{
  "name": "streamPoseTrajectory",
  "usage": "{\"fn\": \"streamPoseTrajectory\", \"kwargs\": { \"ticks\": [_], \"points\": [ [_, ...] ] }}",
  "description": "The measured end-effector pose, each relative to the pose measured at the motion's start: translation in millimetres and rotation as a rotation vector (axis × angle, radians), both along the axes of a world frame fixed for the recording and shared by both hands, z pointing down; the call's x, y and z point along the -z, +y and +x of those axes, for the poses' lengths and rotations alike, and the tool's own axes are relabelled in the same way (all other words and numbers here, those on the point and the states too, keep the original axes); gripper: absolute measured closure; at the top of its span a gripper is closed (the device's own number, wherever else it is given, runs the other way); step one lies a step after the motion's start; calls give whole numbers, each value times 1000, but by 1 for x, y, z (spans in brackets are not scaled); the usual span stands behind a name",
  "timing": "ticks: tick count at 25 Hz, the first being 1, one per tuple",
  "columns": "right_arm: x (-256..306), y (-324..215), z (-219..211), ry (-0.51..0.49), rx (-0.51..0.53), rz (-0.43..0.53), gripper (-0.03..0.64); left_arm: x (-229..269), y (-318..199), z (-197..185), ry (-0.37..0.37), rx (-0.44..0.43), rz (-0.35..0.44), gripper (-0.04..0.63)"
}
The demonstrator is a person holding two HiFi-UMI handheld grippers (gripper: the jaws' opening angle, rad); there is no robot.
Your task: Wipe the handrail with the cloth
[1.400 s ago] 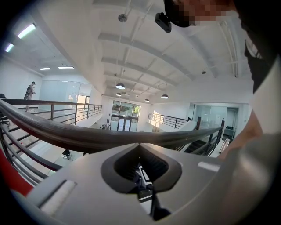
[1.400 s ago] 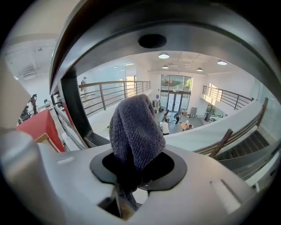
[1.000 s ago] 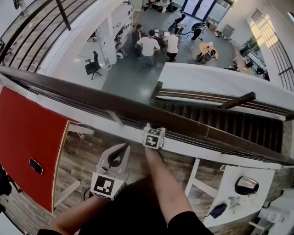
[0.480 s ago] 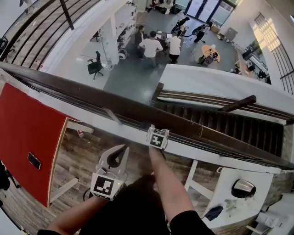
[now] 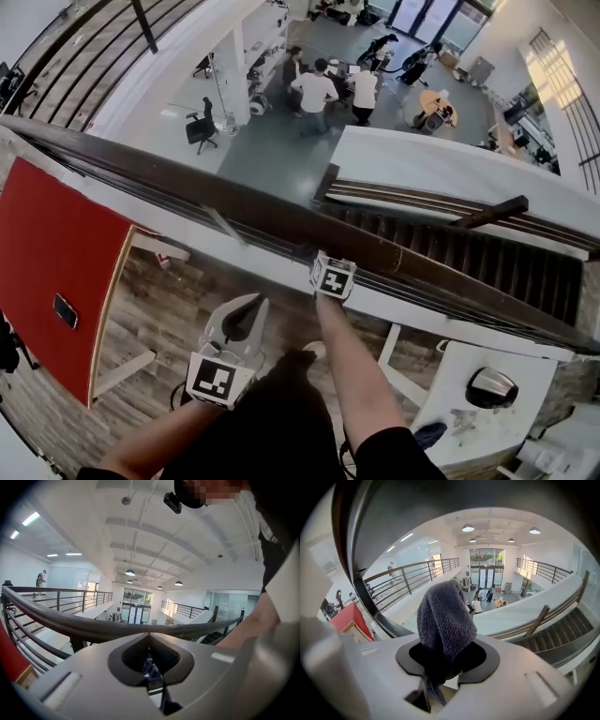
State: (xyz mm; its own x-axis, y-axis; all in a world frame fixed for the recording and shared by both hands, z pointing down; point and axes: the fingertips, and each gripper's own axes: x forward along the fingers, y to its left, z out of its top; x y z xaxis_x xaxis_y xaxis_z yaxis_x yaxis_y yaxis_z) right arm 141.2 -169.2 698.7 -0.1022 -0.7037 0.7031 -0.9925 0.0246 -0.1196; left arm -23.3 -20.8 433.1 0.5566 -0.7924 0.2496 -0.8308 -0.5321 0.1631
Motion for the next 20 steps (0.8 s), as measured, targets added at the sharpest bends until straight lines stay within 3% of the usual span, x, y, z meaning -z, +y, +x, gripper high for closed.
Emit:
{"fn": "streamPoseTrajectory", "kwargs": {
  "ticks": [20],
  "points": [
    [0,27,88,15,-18,34,485,-5,24,56,-15,-47,-14,597]
  ]
}}
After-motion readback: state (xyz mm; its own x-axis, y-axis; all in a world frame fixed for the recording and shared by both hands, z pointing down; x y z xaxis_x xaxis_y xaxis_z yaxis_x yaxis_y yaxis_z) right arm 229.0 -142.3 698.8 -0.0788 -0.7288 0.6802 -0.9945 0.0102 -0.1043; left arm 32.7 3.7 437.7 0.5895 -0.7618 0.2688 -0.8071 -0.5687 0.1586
